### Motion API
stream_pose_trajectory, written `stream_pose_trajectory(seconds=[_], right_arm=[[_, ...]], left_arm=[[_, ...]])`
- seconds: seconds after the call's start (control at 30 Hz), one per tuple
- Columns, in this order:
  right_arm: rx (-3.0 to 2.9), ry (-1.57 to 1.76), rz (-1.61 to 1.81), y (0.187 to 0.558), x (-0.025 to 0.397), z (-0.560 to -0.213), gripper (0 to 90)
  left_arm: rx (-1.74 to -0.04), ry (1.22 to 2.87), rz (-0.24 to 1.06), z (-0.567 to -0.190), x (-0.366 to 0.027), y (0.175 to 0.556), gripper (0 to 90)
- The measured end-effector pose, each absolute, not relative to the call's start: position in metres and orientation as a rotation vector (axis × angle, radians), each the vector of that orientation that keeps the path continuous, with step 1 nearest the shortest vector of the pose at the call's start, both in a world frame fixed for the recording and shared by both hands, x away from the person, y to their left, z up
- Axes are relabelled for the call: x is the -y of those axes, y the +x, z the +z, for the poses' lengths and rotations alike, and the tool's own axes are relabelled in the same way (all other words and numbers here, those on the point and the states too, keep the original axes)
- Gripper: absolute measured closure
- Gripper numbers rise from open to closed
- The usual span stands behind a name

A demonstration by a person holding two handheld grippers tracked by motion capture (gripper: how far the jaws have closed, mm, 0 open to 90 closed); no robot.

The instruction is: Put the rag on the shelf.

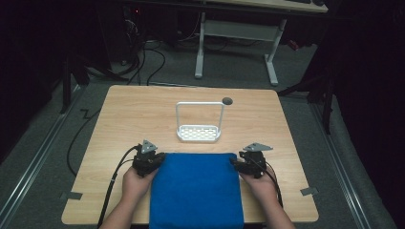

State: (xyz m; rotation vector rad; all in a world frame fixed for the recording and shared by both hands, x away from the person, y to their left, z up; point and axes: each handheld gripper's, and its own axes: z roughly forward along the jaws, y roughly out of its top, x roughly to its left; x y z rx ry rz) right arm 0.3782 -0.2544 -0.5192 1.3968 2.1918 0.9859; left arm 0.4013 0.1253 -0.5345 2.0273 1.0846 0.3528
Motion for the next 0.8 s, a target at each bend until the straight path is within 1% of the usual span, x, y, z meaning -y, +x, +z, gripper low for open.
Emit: stream_pose_trajectory(seconds=[0.07,0.1,0.2,0.3,0.4,0.43,0.47,0.5,0.57,0.67,0.73,0.8], right_arm=[[-2.195,1.401,0.980,0.381,0.253,-0.520,47.9],[-2.197,1.414,0.973,0.385,0.251,-0.522,51.1],[-2.218,1.419,0.953,0.388,0.250,-0.524,52.3],[-2.215,1.411,0.953,0.389,0.252,-0.525,55.7],[-2.210,1.363,0.924,0.386,0.249,-0.526,60.7],[-2.207,1.341,0.917,0.384,0.248,-0.527,63.9],[-2.209,1.327,0.931,0.383,0.246,-0.527,69.0],[-2.209,1.327,0.931,0.383,0.246,-0.527,69.0],[-2.217,1.313,0.946,0.382,0.245,-0.528,76.9],[-2.226,1.300,0.967,0.381,0.244,-0.529,84.5],[-2.230,1.287,0.972,0.381,0.244,-0.529,87.3],[-2.231,1.291,0.974,0.381,0.244,-0.529,87.6]], left_arm=[[-1.087,2.019,0.340,-0.535,-0.126,0.402,85.2],[-1.087,2.020,0.337,-0.535,-0.127,0.402,85.1],[-1.091,2.015,0.326,-0.535,-0.127,0.403,85.1],[-1.094,2.010,0.317,-0.535,-0.128,0.403,85.0],[-1.094,2.011,0.319,-0.535,-0.128,0.403,84.8],[-1.094,2.012,0.319,-0.535,-0.128,0.403,84.8],[-1.095,2.010,0.318,-0.535,-0.128,0.402,84.6],[-1.095,2.010,0.318,-0.535,-0.128,0.402,84.6],[-1.093,2.011,0.324,-0.535,-0.128,0.401,84.7],[-1.086,2.020,0.342,-0.535,-0.127,0.400,85.2],[-1.081,2.025,0.349,-0.535,-0.126,0.400,86.0],[-1.081,2.025,0.349,-0.535,-0.126,0.400,86.1]])
